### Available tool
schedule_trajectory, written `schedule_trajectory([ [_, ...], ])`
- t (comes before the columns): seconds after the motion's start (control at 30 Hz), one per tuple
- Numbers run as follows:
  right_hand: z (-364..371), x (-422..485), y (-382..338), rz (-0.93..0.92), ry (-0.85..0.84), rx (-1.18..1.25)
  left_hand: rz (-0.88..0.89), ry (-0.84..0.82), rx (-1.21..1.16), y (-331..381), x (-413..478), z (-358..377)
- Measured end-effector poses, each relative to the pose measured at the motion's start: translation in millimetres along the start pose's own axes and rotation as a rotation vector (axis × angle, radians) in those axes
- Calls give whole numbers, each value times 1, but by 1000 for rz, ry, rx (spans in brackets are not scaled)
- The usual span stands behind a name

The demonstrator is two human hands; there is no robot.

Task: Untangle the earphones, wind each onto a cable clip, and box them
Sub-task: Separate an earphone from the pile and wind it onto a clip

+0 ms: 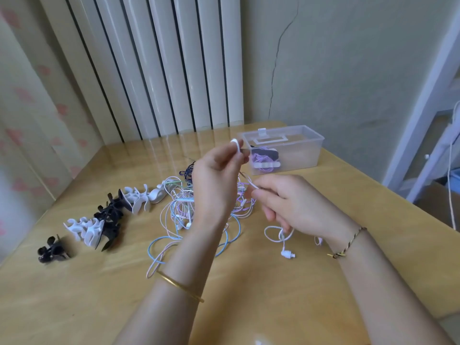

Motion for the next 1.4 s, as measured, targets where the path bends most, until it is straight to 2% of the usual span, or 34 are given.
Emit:
schedule_trajectory([
  [0.07, -8, 1, -4, -30, 78, -90, 200, -110, 403, -4, 0, 1],
  [0.1, -13, 2, -4, -47, 147, -160, 259, -196, 582, -6, -1, 2],
  [0.13, -17, 4, -4, -55, 221, -226, 273, -269, 663, -6, -1, 3],
  [0.23, -26, 8, -1, -40, 408, -296, 93, -453, 512, -2, -3, 5],
  [0.33, -24, 15, 8, -58, 449, -165, -16, -473, 434, 2, -2, 5],
  [0.37, -21, 17, 11, -57, 421, -111, -86, -437, 328, 2, 0, 2],
  [0.47, -12, 16, 20, -14, 233, 65, -433, -325, -319, 3, 5, -4],
  [0.53, -9, 13, 25, -7, 127, 177, -557, -248, -523, 0, 8, -6],
  [0.73, -16, 7, 41, 183, -42, 641, -472, 6, -568, 6, 14, -11],
  [0.87, -19, 9, 51, 300, 33, 733, -451, 63, -552, 10, 16, -10],
  [0.97, -19, 9, 61, 384, 99, 629, -429, 106, -529, 14, 18, -11],
  [1.03, -18, 9, 68, 433, 125, 458, -417, 129, -517, 16, 20, -12],
  [1.13, -29, 9, 83, 518, 251, -27, -404, 143, -523, 20, 21, -12],
  [1.2, -37, 6, 89, 614, 265, -276, -398, 144, -543, 22, 21, -13],
  [1.4, -58, -2, 98, 773, 312, -460, -367, 170, -556, 26, 22, -17],
])
Point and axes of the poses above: each hand's wrist, its own x-axis towards the middle knuckle, its own z-axis out of the palm, y = z × x, the point moved 3 cm from there along x, towards the middle knuckle, and after that the axes turned 2 degrees about z, right-handed, at the moved point
